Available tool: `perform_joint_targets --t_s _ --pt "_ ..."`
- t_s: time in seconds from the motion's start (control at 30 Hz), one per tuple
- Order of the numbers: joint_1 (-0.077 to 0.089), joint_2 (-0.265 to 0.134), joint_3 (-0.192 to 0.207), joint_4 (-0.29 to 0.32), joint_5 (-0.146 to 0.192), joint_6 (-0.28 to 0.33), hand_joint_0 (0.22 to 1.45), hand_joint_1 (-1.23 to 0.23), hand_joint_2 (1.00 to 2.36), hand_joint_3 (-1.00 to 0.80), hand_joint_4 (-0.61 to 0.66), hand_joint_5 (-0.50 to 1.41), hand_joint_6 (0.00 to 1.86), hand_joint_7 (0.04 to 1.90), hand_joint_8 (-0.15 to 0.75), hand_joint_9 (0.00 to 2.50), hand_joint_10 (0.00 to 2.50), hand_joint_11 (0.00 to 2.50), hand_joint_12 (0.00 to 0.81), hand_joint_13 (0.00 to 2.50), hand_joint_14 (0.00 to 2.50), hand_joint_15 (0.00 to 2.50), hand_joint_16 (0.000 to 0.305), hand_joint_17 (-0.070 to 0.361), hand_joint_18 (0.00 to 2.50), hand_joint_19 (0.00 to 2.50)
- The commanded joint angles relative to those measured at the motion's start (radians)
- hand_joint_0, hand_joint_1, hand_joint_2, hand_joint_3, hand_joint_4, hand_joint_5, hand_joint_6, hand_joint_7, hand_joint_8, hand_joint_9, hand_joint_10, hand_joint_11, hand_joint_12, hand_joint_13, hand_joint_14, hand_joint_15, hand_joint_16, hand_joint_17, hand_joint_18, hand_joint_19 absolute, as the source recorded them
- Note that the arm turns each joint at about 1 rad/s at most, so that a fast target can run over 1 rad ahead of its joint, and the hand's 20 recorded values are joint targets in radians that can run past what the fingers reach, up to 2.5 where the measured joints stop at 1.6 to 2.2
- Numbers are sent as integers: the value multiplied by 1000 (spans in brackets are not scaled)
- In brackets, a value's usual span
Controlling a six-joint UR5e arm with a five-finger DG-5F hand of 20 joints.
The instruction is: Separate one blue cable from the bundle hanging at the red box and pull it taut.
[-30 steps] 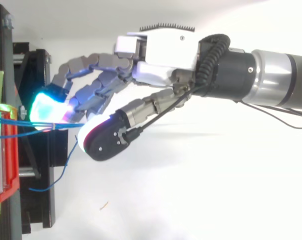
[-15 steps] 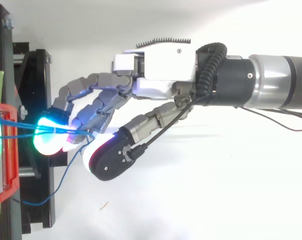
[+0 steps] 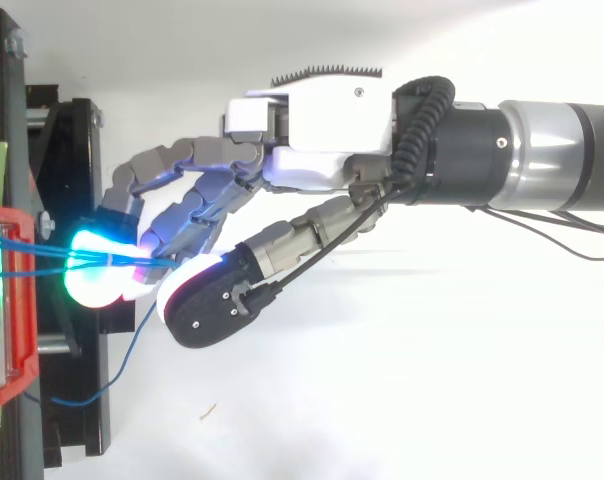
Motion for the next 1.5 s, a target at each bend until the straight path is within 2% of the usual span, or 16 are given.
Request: perform_joint_targets --t_s 0.0,0.17,0.43,0.77,0.9,1.0,1.17,1.27,1.43,1.47 --pt "0 0 11 -4 0 0 618 -719 1014 -190 230 -162 502 999 298 647 11 451 321 689 12 338 41 93 706 396" --pt "-2 0 13 -4 -18 0 630 -749 1014 -136 232 -156 502 1037 303 649 13 446 327 693 11 328 43 96 718 395" --pt "-6 0 20 -4 -22 -2 597 -735 1014 -265 211 -154 502 1084 288 642 12 450 310 681 12 339 39 88 694 426" --pt "-10 0 25 -5 -29 -3 579 -715 1010 -343 170 -131 505 1267 292 665 12 466 312 694 12 348 40 90 710 422" --pt "-10 2 27 -5 -29 -3 558 -711 1005 -418 169 -137 555 1212 300 679 12 484 316 699 12 347 41 91 725 419" --pt "-10 2 27 -7 -29 -3 551 -647 1000 -500 174 -140 605 1149 300 689 12 480 316 703 12 341 41 92 732 429" --pt "-11 0 27 -10 -29 -5 563 -488 1000 -500 174 -132 610 1150 301 715 12 482 312 707 12 348 40 90 726 443" --pt "-13 0 27 -19 -29 -6 592 -490 1004 -447 165 -131 610 1156 299 720 12 482 307 704 12 350 39 88 722 450" --pt "-14 0 27 -25 -29 -8 617 -613 1015 -239 149 -134 620 1163 298 723 13 494 307 705 12 344 39 87 721 447" --pt "-14 0 25 -27 -28 -8 629 -675 1013 -189 164 -138 640 1125 310 731 12 491 319 716 12 344 41 93 745 431"
